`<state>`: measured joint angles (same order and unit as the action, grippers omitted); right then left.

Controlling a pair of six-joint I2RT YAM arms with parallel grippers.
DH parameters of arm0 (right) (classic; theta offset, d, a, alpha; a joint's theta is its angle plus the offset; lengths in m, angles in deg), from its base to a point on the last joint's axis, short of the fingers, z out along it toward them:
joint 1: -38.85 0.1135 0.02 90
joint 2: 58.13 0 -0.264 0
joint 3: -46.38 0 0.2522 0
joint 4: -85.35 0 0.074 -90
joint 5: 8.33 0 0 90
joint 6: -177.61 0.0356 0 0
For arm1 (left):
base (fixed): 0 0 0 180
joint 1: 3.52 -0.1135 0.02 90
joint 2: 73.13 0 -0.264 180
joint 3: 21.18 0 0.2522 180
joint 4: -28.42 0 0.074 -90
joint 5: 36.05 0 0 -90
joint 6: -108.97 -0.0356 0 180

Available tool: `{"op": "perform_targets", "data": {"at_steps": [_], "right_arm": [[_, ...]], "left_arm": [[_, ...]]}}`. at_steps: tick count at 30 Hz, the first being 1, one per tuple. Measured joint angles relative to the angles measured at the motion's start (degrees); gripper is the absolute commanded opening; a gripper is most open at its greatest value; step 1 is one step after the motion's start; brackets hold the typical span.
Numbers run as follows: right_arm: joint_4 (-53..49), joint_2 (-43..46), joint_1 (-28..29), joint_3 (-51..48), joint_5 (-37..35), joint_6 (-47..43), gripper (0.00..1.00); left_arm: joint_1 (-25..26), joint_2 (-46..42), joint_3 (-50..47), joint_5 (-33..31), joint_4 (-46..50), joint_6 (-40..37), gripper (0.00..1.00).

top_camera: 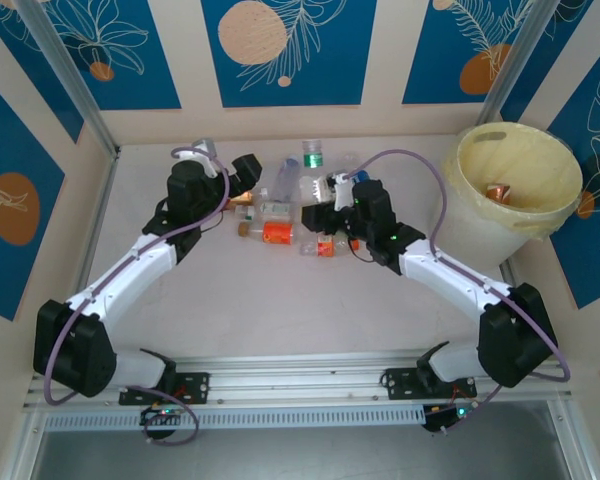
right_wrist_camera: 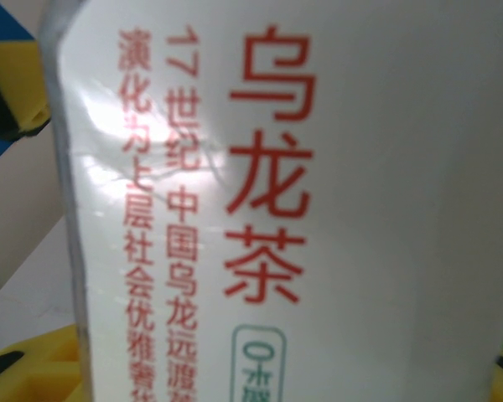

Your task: Put the plastic bottles in the bin

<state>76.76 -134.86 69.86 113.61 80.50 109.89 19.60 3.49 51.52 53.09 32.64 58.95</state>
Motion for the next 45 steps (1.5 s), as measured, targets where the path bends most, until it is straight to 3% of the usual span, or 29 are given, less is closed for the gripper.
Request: {"op": "perform_targets", "data": {"at_steps": [7,15,23,33,40,45], "right_arm": [[-2.51,6.78,-7.37,0.00,-2.82,-1.62,0.47],[-7.72,10.14,-17.42,4.81,-6.54,-4.04,0.48],[-11.45,9.84,-25.51,15.89,-17.00,-8.24,0.49],[-13.79,10.64,-38.51,16.90,-28.70,-14.12,0.52],[-22.18,7.76,-50.03,20.70,-26.29,-14.45,0.54],[-28.41,4.20,-51.23,21.88,-25.29,-14.51,0.55]], "left_arm": [[0.00,-0.02,-0.55,-4.66,4.87,-1.20,1.00],[0.00,0.52,-0.70,-4.13,7.43,-1.14,1.00],[0.00,0.76,-2.60,-3.21,7.45,-0.92,1.00],[-0.11,0.74,-3.54,-4.04,7.41,-0.92,1.00],[-0.11,0.74,-3.72,-6.56,8.00,-0.92,1.00],[-0.11,0.85,-3.63,-8.79,9.73,-0.94,1.00]]}}
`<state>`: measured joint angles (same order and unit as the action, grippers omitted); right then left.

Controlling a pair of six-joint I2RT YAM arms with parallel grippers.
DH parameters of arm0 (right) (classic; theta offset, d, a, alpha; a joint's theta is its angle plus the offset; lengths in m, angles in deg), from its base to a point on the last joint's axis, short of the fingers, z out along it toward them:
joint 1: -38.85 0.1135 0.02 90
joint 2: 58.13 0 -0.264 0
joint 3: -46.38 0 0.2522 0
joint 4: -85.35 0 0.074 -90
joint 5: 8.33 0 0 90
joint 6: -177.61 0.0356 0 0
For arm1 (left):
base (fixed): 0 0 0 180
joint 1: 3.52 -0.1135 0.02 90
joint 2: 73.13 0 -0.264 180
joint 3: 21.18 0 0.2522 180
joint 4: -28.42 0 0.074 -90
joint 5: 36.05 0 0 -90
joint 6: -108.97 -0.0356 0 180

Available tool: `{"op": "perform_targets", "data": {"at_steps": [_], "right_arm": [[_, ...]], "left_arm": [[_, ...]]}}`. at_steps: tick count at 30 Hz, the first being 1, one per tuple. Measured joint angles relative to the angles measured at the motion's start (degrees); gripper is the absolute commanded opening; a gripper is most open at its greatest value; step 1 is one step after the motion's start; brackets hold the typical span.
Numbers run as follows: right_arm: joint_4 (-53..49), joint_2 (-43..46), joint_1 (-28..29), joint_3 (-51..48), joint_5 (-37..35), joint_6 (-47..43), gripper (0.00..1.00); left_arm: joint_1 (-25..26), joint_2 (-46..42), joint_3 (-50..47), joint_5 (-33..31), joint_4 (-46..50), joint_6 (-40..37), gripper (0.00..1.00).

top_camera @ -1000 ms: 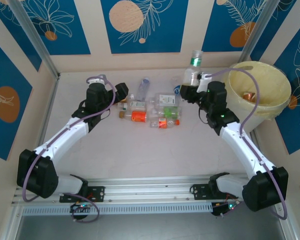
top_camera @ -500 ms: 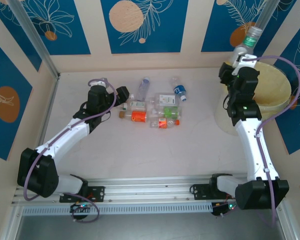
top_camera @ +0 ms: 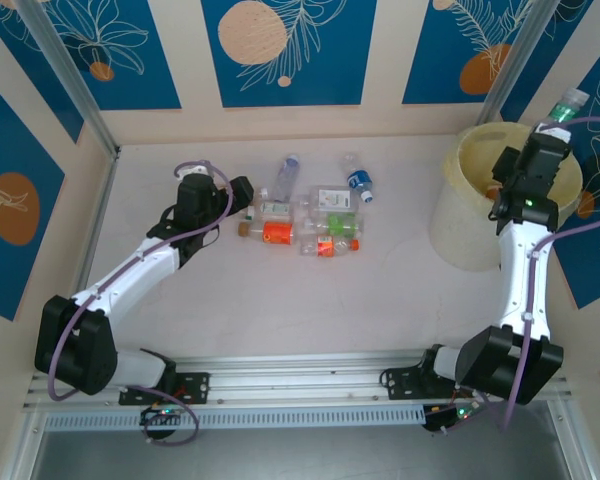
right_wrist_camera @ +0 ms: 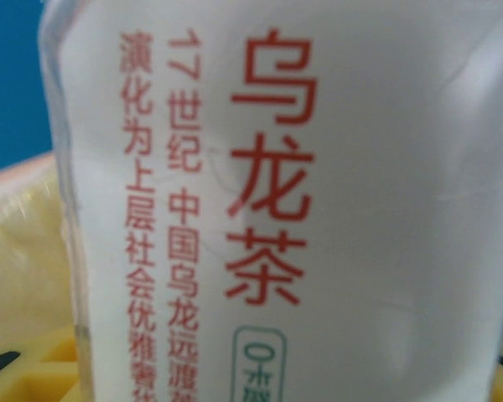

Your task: Put the plastic bottles in the bin

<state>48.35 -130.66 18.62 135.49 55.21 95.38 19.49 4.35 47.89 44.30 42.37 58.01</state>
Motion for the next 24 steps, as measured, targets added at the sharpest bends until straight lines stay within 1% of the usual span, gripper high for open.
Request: {"op": "perform_targets", "data": {"at_steps": [5,9,11,13,14,16,21,24], "right_arm": [[-5.62,-2.40,-0.68,0.20,1.46,-0.26,0.57],[-9.44,-4.90,-1.29,1.60,-0.15,1.11,0.61],[-9.84,-5.62,-1.97,1.81,-0.79,2.08,0.65],[-10.67,-6.10,-2.62,1.81,-1.95,3.15,0.75],[-11.17,-6.43,-2.78,1.90,-2.54,3.63,0.78],[-12.39,-7.26,-2.84,2.36,-3.76,4.61,0.81],[-12.79,-7.50,-2.40,2.60,-4.50,5.29,0.83],[-12.63,-7.26,-1.84,2.67,-3.45,5.29,0.83]], "left_arm": [[-0.02,0.79,0.79,-0.96,0.57,0.00,1.00],[-0.07,1.38,0.79,-1.18,0.96,0.04,1.00],[-0.07,1.46,0.79,-1.20,1.16,0.26,1.00],[-0.09,1.46,0.79,-1.38,1.16,0.46,1.00],[-0.11,1.46,0.79,-1.49,1.18,0.48,1.00],[-0.11,1.46,0.79,-1.81,1.18,0.70,1.00],[-0.13,1.44,0.79,-2.05,1.14,0.90,1.00],[-0.15,1.44,0.76,-2.03,0.94,0.96,1.00]]}}
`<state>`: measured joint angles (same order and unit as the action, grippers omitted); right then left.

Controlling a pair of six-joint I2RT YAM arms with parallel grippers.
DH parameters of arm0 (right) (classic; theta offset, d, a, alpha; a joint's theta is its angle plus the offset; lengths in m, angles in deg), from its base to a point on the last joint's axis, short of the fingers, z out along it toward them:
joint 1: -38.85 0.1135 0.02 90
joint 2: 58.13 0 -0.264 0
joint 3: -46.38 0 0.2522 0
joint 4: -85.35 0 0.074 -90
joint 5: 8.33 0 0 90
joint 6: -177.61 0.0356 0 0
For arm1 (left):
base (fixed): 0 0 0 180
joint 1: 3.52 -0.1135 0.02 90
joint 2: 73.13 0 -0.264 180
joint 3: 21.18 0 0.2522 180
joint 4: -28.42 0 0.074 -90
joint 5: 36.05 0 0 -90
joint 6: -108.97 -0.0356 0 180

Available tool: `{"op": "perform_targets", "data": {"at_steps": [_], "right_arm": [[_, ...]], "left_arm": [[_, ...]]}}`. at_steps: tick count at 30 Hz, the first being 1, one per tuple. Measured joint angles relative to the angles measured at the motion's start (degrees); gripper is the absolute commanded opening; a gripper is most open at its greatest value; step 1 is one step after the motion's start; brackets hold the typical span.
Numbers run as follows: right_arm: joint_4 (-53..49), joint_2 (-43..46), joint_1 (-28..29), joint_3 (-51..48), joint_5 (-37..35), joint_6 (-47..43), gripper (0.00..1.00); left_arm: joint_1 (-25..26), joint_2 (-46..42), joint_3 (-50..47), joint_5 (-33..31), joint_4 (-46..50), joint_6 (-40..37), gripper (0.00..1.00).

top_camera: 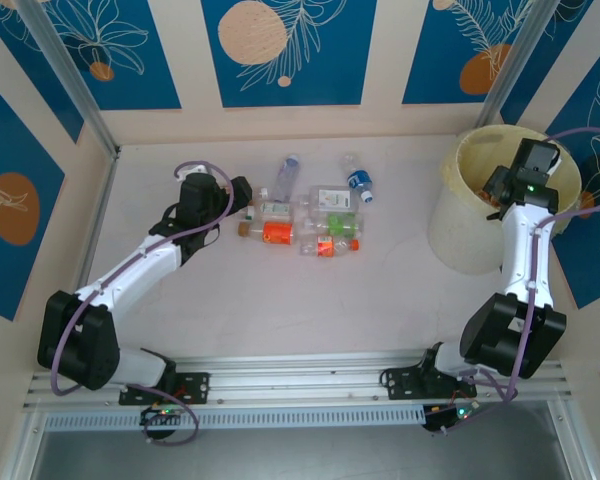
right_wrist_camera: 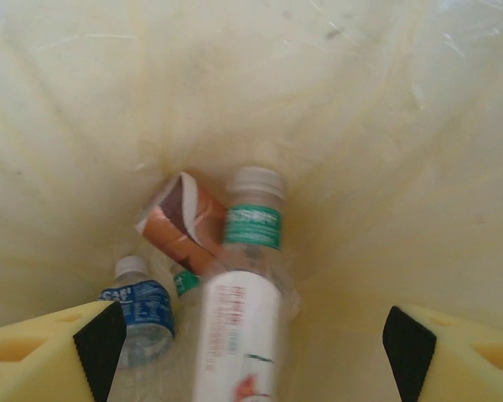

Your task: Put the plastic bottles in the bin

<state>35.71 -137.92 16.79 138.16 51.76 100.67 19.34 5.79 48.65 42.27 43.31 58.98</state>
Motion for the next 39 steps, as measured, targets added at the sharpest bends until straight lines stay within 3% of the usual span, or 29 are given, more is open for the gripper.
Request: {"op": "perform_targets", "data": {"at_steps": [5,14,20,27,28,29,39], "right_arm": [[0.04,1.25,1.18,0.00,4.44,-0.02,0.84],[0.07,2.40,5.68,1.60,4.59,-0.22,0.88],[2.10,7.69,7.78,2.32,6.19,-0.24,0.89],[8.04,13.68,11.80,2.60,19.41,-0.28,0.92],[8.87,14.01,12.87,2.62,21.46,-0.48,0.99],[9.66,14.14,14.27,2.67,23.65,-0.63,0.99],[10.25,7.23,28.04,3.19,36.41,-7.10,0.99]], "left_arm": [[-0.09,0.00,-0.11,0.02,-0.20,0.13,1.00],[-1.29,0.00,-0.87,0.04,-0.17,1.51,1.00],[-2.91,0.00,-2.27,0.28,-0.15,3.23,1.00],[-4.39,-0.02,-3.45,1.53,-0.17,5.16,1.00],[-4.52,-0.02,-3.54,1.66,-0.15,5.33,1.00],[-4.68,-0.02,-3.67,2.01,-0.15,5.53,1.00],[-5.99,-0.50,-5.27,4.07,-0.74,6.19,1.00]]}}
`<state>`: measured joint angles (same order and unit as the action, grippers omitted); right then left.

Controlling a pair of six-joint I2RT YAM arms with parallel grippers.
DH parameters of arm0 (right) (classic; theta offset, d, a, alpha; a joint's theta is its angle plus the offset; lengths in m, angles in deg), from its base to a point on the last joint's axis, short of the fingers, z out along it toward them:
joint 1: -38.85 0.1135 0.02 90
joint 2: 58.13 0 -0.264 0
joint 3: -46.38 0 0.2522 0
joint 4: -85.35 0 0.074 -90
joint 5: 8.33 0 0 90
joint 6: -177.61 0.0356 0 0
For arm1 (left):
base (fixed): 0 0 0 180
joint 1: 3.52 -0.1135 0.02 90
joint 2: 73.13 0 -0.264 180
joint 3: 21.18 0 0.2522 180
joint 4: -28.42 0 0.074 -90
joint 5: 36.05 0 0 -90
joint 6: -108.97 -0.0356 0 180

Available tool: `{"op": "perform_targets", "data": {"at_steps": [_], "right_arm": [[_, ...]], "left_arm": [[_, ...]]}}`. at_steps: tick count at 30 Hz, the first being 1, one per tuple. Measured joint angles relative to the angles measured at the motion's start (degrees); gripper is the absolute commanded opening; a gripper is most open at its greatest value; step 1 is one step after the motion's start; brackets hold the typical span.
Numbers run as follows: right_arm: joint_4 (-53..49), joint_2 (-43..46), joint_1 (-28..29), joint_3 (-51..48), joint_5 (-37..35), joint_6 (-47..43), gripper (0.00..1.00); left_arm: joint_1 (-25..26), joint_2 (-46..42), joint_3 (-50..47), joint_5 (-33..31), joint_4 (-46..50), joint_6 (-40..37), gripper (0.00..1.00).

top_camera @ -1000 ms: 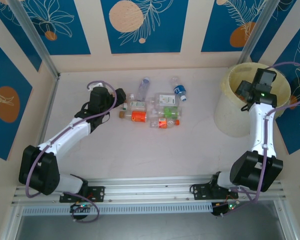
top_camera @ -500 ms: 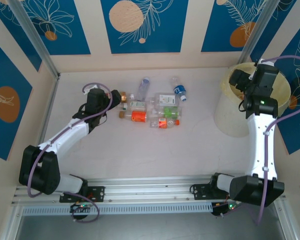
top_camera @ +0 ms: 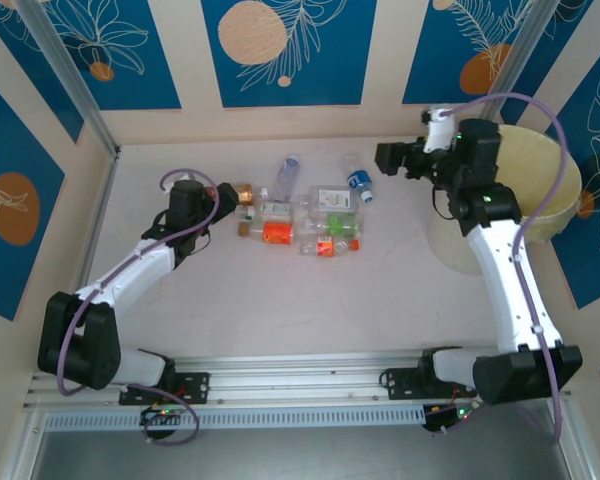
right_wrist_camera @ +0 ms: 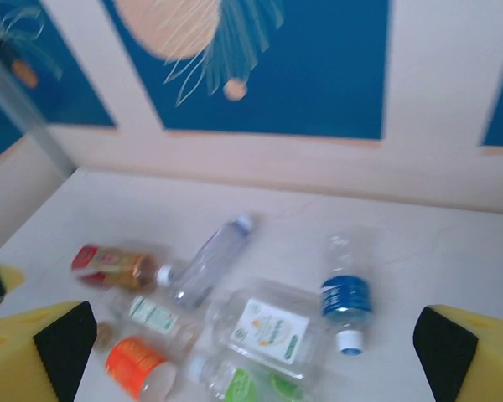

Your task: Put the plastic bottles in the bin

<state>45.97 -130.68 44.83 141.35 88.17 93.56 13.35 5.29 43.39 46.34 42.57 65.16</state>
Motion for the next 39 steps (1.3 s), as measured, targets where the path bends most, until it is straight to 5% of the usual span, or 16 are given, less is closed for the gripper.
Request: {"op": "perform_targets", "data": {"at_steps": [14,29,39], "right_arm": [[-7.89,-30.80,5.88,2.21,-3.30,-8.26,0.97],[-15.32,-35.98,17.03,1.90,7.91,-31.23,0.93],[-16.37,-37.59,20.04,-1.42,3.32,-33.68,0.93]], "left_arm": [[-1.11,-0.13,-1.77,5.40,-1.60,-0.26,1.00],[-1.77,-1.07,-1.97,5.51,-1.60,-0.26,1.00],[-2.19,-1.07,-2.95,5.51,-1.60,-0.22,1.00]]}}
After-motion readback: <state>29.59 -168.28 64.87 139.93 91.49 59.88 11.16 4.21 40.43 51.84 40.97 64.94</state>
